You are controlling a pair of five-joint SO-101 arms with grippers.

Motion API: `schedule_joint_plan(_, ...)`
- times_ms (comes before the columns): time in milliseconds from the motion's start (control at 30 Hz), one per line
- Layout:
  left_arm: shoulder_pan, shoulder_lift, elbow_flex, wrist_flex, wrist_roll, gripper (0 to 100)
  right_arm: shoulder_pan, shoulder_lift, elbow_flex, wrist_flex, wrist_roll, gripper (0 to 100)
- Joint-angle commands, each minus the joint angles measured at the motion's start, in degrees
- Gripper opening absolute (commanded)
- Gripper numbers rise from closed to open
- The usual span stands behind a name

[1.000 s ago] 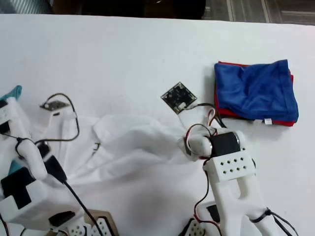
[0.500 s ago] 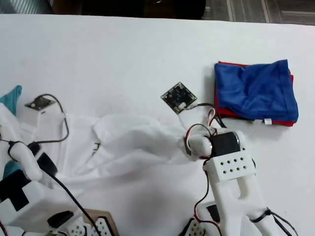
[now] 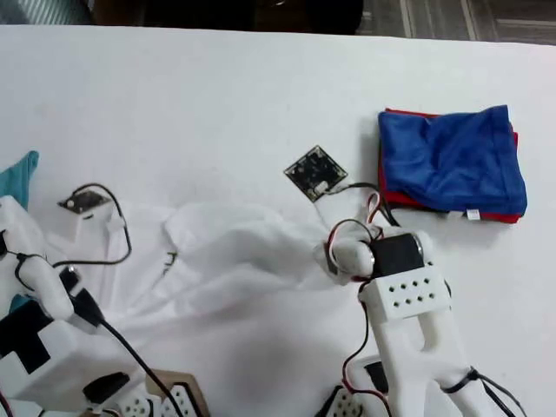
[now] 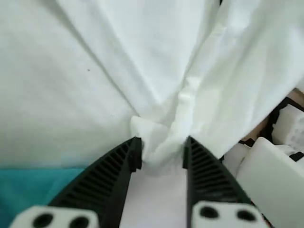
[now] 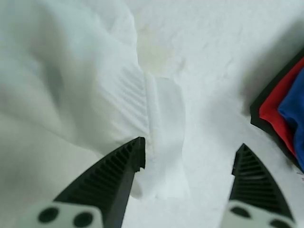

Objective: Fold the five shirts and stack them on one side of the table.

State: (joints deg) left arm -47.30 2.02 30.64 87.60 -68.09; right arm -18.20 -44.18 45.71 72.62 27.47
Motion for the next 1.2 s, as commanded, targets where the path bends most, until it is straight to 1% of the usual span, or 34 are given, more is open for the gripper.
schedule_joint_plan(0,-0.62,-0.62,-0.57,-0.26,-0.62,3,0.75,-1.98,-0.26,-0.4,-0.26,29.4)
schedule_joint_plan(133,0.44,-0.79,-4.44,1.67,0.88,3,0.75,-1.98,-0.26,-0.4,-0.26,29.4)
schedule_joint_plan(233,2.29,-0.79,-12.97,7.38,6.15,3,0.75,-1.89,-0.26,-0.66,-0.26,29.4)
schedule_joint_plan(333,4.48,-0.79,-24.92,14.15,13.19,3,0.75,-1.54,-0.18,-0.75,-0.44,29.4)
schedule_joint_plan(433,4.66,-0.88,-35.65,14.77,22.33,3,0.75,-1.54,-0.18,-0.75,-0.53,29.4)
schedule_joint_plan(500,4.31,-0.88,-40.75,14.77,26.73,3,0.75,-1.54,-0.18,-0.84,-0.53,29.4)
schedule_joint_plan(600,4.22,-0.97,-45.23,14.86,30.86,3,0.75,-1.54,-0.18,-0.84,-0.62,29.4)
schedule_joint_plan(667,4.22,-1.58,-47.16,14.86,32.09,3,0.75,-1.54,-0.18,-0.84,-0.7,29.4)
schedule_joint_plan(833,4.4,-10.73,-46.2,14.95,31.03,3,0.75,-1.54,-0.18,-1.54,-0.79,29.4)
schedule_joint_plan(933,3.16,-18.64,-37.93,14.95,22.77,3,0.66,-1.54,-0.26,-1.63,-0.88,29.4)
schedule_joint_plan(1033,-0.79,-26.37,-24.31,14.77,14.77,3,0.75,-1.54,-0.62,-2.59,-1.85,29.4)
schedule_joint_plan(1167,-7.12,-33.14,-6.64,14.24,2.9,3,2.51,-1.19,-0.62,-8.57,-9.67,29.6)
